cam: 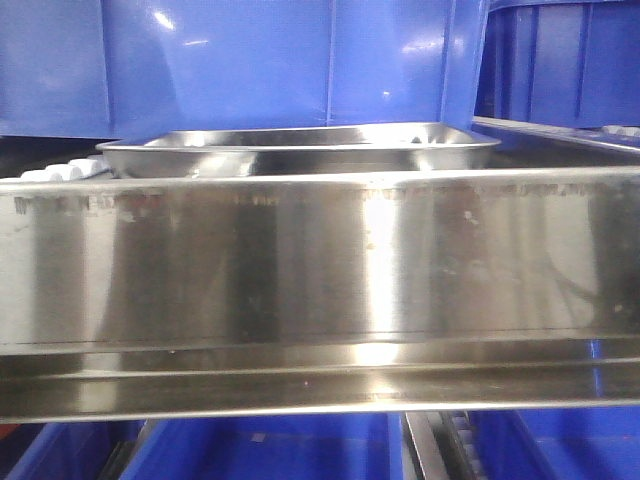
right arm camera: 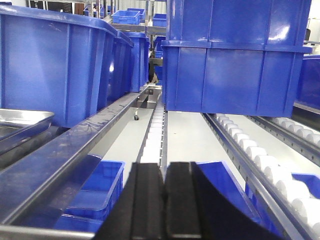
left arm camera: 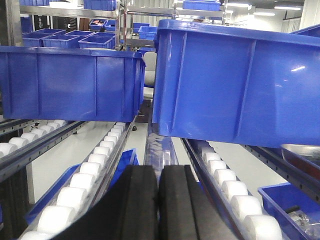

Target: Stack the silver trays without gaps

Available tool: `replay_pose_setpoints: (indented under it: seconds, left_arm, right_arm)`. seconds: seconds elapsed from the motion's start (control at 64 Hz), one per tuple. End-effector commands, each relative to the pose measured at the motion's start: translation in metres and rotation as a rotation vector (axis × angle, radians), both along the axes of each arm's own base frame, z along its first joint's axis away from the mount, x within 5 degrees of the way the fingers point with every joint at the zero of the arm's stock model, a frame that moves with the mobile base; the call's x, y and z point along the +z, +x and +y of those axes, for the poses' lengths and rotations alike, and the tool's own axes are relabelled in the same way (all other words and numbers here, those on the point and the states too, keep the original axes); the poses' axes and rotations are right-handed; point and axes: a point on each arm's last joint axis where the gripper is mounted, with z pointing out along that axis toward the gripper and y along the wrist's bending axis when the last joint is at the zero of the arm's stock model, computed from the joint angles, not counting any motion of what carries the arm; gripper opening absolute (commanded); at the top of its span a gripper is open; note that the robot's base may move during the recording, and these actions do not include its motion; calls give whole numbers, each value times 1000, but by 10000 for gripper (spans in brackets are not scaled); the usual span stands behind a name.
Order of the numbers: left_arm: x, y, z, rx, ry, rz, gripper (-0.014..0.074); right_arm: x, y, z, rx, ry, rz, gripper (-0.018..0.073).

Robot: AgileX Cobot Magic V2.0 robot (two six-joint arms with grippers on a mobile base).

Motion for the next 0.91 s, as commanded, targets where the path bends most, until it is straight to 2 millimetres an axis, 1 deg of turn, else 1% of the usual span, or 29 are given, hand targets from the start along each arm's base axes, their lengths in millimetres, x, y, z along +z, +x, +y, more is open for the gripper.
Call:
replay_pose_setpoints:
  seconds: [0.0, 0.516, 0.656, 0.719, 0.844, 0.891]
  left_arm:
    - [3, -1, 0, -7, 5, -24, -6]
    - [3, -1, 0, -7, 5, -24, -6]
    - [5, -1, -1, -8, 5, -48, -6]
    - [6, -1, -1, -9, 5, -65, -6]
    - [13, -2, -1, -13, 5, -137, -6]
    - [17, -3, -1, -16, 5, -188, -6]
  right_arm:
    - [1, 0, 0, -7, -7, -11, -79]
    - [1, 0, 0, -7, -9, -11, -79]
    - [1, 0, 0, -7, -9, -11, -79]
    - [4, 0, 0, -7, -9, -42, -79]
    - [18, -2, 0, -5, -9, -202, -79]
    - [23, -4, 0, -4, -9, -256, -79]
